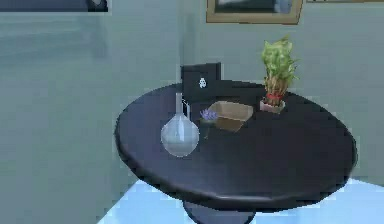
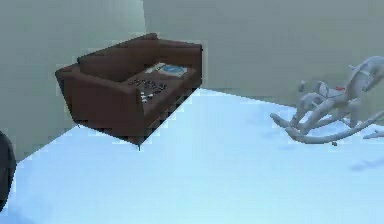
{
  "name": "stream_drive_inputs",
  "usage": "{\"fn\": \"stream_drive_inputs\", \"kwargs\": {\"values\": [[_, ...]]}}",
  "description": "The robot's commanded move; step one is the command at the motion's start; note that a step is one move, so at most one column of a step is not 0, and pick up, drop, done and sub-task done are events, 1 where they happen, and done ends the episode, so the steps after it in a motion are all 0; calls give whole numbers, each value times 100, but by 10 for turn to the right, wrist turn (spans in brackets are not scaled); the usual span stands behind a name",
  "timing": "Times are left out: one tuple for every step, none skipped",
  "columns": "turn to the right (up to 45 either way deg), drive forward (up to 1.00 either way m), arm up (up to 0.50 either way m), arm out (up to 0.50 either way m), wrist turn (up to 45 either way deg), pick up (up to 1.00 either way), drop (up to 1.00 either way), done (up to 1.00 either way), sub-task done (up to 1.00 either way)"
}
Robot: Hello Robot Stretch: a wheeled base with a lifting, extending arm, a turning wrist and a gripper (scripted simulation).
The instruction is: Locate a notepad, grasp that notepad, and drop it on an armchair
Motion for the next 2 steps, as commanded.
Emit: {"fn": "stream_drive_inputs", "kwargs": {"values": [[390,0,0,0,0,0,0,0,0],[0,40,0,0,0,0,0,0,0]]}}
